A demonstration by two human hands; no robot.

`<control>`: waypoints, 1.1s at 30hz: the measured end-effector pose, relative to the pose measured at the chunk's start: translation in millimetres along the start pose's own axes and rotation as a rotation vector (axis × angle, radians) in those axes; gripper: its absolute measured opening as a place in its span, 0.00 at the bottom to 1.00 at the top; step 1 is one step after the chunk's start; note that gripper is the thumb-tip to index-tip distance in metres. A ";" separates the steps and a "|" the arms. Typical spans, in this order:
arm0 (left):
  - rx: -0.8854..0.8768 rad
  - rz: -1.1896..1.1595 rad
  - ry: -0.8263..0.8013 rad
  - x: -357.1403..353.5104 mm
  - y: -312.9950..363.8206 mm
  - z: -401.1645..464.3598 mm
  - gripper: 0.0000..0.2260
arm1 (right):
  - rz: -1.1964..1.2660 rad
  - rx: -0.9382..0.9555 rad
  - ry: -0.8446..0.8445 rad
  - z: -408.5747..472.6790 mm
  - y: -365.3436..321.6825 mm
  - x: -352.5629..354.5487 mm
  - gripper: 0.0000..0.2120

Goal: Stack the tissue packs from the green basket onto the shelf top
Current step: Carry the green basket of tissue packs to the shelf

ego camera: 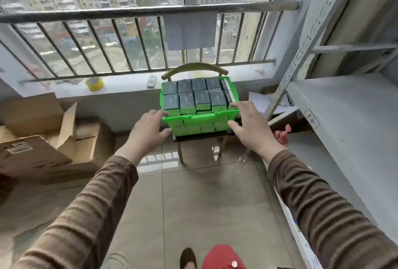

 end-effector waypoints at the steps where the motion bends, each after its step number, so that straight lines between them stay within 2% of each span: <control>1: 0.000 -0.015 -0.014 -4.3 -3.1 12.1 0.22 | 0.009 -0.017 0.004 10.0 4.7 -4.3 0.24; 14: 0.106 0.000 -0.110 -66.4 -77.2 179.2 0.22 | 0.054 -0.206 -0.111 180.0 87.3 -81.3 0.24; 23: 0.274 -0.185 -0.116 -106.3 -159.3 291.4 0.22 | 0.044 -0.399 -0.142 294.1 145.9 -139.6 0.24; 28: 0.444 -0.377 -0.119 -143.6 -192.1 332.6 0.20 | 0.064 -0.554 -0.087 329.4 190.3 -165.3 0.22; 31: 0.572 -0.417 -0.187 -173.0 -212.2 347.8 0.21 | 0.113 -0.676 -0.081 343.8 218.6 -182.8 0.24; 33: 0.662 -0.430 -0.225 -191.9 -224.2 356.6 0.15 | 0.147 -0.757 -0.086 353.1 239.6 -196.1 0.23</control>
Point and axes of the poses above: each hand's wrist, its own z-axis towards the middle knuckle, its own x-axis out of the back of the hand, y = z × x, the point moved 4 cm from there along z, towards the middle knuckle, and after that the axes turned 1 degree about z, right-handed, at the moved point
